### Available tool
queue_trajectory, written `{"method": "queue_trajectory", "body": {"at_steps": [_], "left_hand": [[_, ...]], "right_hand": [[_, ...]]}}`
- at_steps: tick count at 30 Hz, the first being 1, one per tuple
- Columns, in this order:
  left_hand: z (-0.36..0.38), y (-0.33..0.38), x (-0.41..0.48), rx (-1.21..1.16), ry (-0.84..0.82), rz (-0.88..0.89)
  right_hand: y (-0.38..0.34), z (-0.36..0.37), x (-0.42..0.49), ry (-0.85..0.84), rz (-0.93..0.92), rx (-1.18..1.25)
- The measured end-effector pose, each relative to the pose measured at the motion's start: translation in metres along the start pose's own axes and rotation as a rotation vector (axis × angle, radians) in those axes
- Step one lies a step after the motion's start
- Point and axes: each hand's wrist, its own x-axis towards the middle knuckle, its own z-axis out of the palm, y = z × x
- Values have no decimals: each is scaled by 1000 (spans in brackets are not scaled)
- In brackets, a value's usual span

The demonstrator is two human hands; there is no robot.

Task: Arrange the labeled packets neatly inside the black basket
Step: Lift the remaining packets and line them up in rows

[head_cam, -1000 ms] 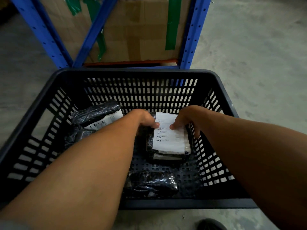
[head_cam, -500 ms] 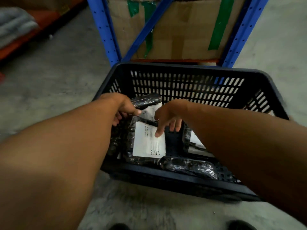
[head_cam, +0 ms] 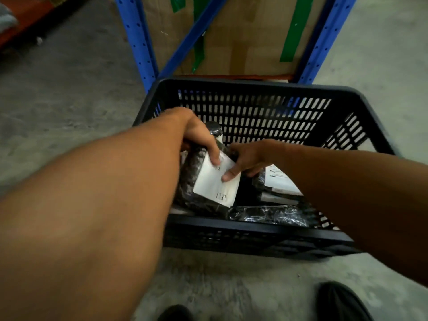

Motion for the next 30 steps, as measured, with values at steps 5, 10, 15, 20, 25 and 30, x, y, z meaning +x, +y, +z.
{"method": "queue_trajectory", "body": {"at_steps": [5, 10, 15, 20, 25, 30], "left_hand": [[-31, -13, 4, -499, -95, 331], [-23, 17, 20, -776, -128, 519], [-9, 62, 24, -739, -149, 582], [-2, 88, 19, -806, -82, 678], [-3, 85, 13, -726, -35, 444], [-11, 74, 8, -908, -123, 486]], "right_hand": [[16, -45, -50, 135, -111, 401], [47, -84, -103, 266, -196, 666], [82, -93, -145, 195, -126, 661], [91, -96, -172, 288, -69, 615], [106, -103, -162, 312, -164, 769], [123, -104, -154, 281, -215, 905]]}}
